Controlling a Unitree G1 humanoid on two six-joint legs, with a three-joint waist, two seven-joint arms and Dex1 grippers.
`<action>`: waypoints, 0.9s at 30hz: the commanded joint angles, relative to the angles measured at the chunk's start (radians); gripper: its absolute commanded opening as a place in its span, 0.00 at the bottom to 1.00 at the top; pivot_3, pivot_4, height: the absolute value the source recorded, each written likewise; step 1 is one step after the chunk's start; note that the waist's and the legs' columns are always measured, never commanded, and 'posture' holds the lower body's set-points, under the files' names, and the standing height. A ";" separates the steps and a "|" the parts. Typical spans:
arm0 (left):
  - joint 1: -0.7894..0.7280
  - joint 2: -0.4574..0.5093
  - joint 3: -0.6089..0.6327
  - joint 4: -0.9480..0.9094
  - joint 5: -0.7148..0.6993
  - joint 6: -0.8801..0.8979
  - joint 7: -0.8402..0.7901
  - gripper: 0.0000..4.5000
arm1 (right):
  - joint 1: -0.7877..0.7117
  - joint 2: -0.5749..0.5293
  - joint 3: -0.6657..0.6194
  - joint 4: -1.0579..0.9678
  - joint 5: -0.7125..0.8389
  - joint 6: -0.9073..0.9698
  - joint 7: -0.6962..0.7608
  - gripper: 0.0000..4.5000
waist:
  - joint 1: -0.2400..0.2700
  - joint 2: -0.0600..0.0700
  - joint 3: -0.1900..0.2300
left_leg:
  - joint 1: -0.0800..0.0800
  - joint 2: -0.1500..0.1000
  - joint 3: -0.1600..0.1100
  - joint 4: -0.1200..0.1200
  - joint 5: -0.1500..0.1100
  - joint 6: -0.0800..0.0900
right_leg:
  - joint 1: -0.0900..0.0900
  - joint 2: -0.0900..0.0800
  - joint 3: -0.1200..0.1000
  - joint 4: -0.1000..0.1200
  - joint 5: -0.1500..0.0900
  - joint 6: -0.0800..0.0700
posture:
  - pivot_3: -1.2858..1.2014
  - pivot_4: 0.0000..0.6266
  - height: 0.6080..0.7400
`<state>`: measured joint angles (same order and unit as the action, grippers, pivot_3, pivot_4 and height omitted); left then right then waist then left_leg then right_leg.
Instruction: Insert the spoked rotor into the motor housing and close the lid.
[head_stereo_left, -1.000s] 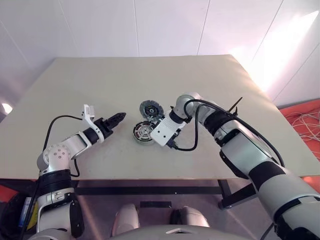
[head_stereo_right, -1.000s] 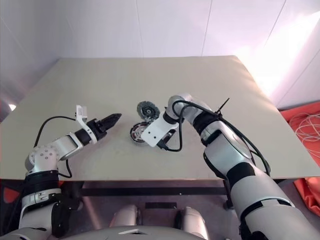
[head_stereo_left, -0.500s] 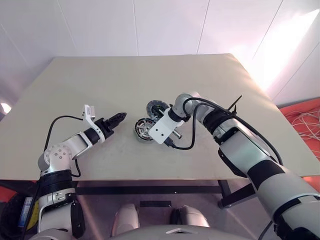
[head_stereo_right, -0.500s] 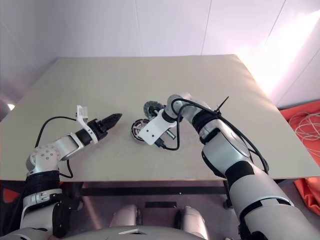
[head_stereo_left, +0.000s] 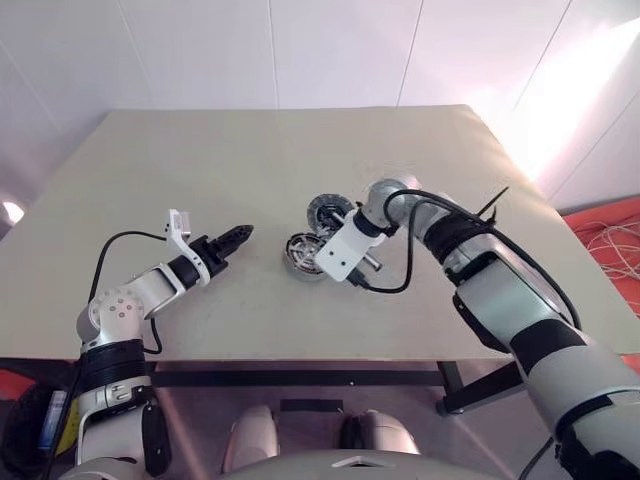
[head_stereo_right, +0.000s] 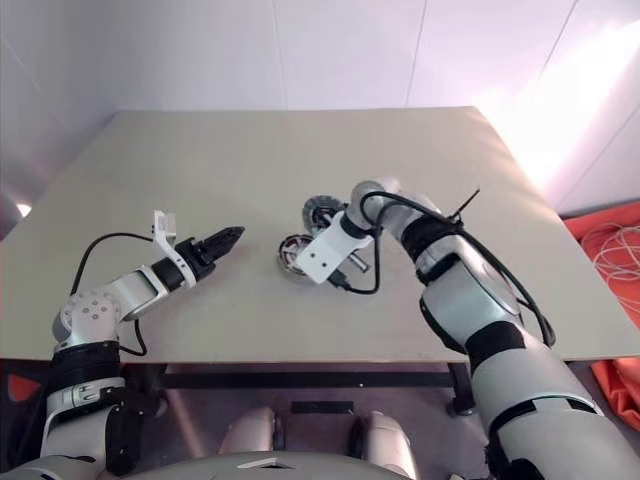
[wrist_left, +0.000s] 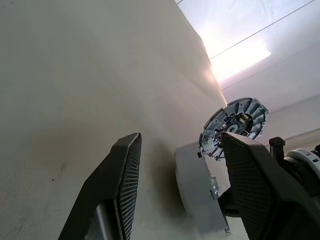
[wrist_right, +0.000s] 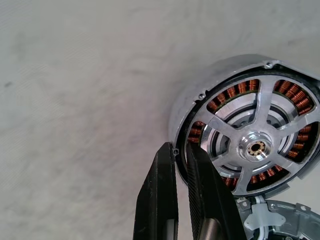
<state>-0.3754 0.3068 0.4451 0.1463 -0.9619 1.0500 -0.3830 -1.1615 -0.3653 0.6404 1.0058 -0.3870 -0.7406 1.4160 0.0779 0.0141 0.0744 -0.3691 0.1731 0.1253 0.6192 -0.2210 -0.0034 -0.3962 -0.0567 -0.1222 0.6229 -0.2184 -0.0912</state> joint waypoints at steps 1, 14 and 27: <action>0.006 -0.008 0.014 -0.028 -0.014 -0.025 -0.004 0.60 | 0.029 -0.097 -0.036 -0.131 0.082 0.035 0.146 0.00 | 0.003 0.000 0.000 | -0.001 0.000 0.000 0.001 -0.001 0.001 | 0.000 0.000 0.000 0.000 0.000 0.000 | 0.52 0.00 1.00; 0.043 -0.057 0.009 -0.054 -0.017 -0.053 0.013 0.60 | 0.132 -0.376 0.171 -0.762 0.385 0.890 0.198 0.00 | 0.019 0.000 0.000 | 0.000 0.002 0.000 0.005 -0.001 0.002 | 0.001 0.001 0.000 0.000 0.000 0.001 | 0.52 0.00 1.00; 0.083 -0.078 0.023 -0.097 -0.040 -0.060 0.041 0.60 | -0.018 0.000 0.089 -0.696 0.460 1.874 -0.039 0.00 | 0.029 0.000 0.000 | 0.001 0.004 -0.001 0.005 -0.002 -0.004 | 0.001 0.003 -0.001 0.000 0.000 0.002 | 0.52 0.00 1.00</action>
<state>-0.2864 0.2179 0.4516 0.0927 -0.9763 1.0009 -0.3409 -1.1427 -0.3651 0.7845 0.2924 0.0673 1.0777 1.4135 0.1067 0.0140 0.0745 -0.3681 0.1769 0.1241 0.6244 -0.2232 -0.0080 -0.3939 -0.0540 -0.1228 0.6220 -0.2186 -0.0896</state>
